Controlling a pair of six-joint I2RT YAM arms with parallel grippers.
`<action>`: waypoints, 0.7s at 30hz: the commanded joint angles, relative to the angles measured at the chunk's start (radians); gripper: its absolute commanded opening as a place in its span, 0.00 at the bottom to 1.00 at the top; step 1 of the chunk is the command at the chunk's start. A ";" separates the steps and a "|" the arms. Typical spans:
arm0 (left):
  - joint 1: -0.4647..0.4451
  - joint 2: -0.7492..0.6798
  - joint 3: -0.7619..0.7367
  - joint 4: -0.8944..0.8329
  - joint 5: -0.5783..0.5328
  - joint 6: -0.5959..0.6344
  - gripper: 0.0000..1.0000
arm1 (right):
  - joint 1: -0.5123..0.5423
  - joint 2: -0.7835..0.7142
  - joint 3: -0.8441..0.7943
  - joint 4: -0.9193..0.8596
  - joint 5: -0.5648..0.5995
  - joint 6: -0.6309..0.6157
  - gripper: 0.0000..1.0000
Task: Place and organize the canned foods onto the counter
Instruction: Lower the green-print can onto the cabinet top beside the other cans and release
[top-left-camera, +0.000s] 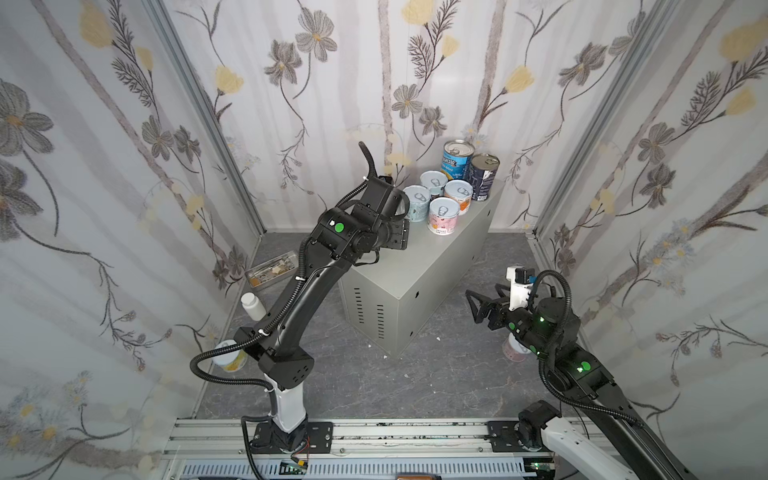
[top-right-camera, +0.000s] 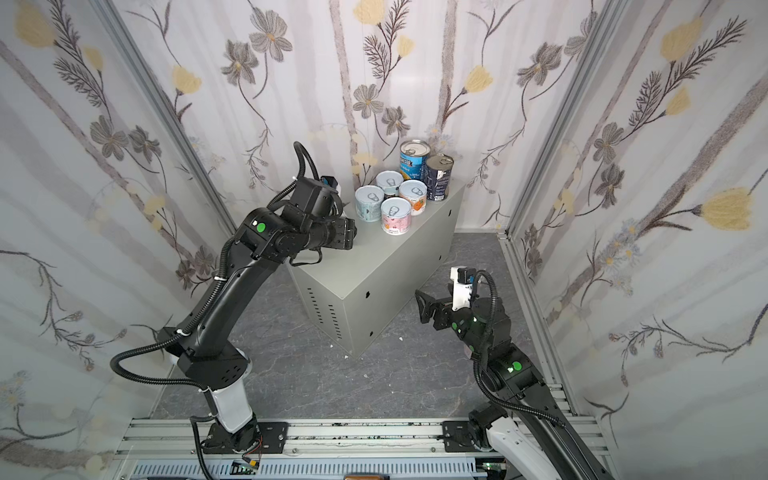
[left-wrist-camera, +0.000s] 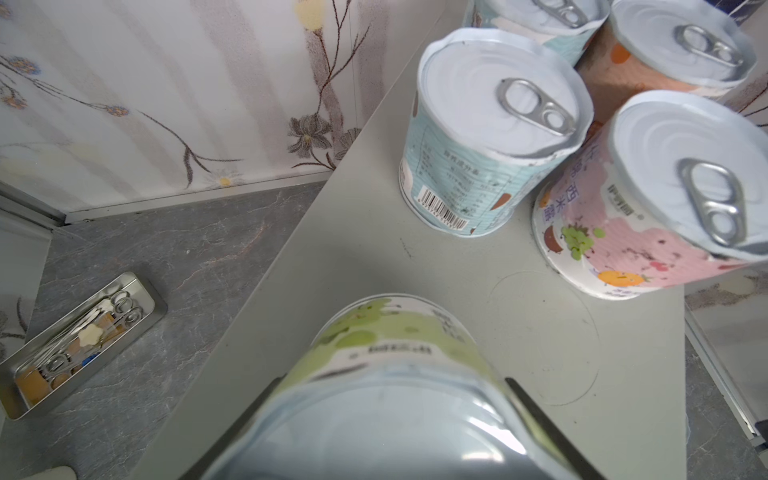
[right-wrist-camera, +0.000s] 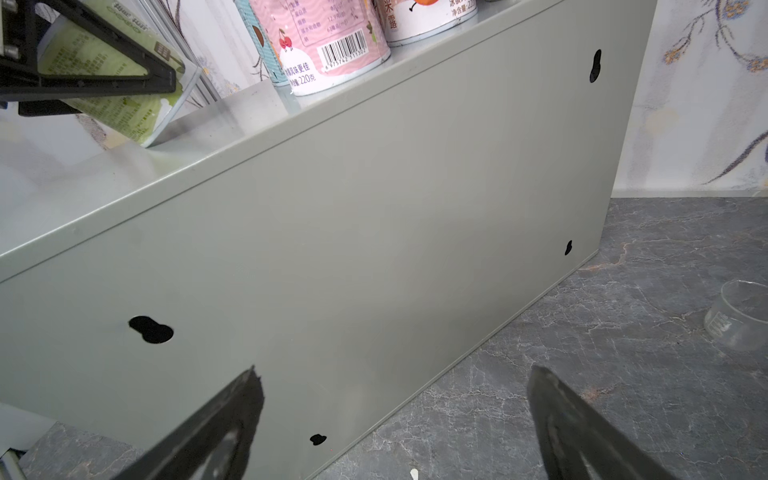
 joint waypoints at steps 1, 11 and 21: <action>0.000 0.017 0.021 0.035 -0.008 -0.012 0.74 | 0.001 0.001 -0.007 0.045 -0.010 -0.002 1.00; -0.001 0.067 0.065 0.041 -0.039 0.001 0.84 | 0.001 0.007 -0.009 0.057 -0.023 -0.001 1.00; -0.001 0.099 0.114 0.061 -0.118 0.019 0.95 | 0.001 -0.005 -0.009 0.049 -0.024 -0.002 1.00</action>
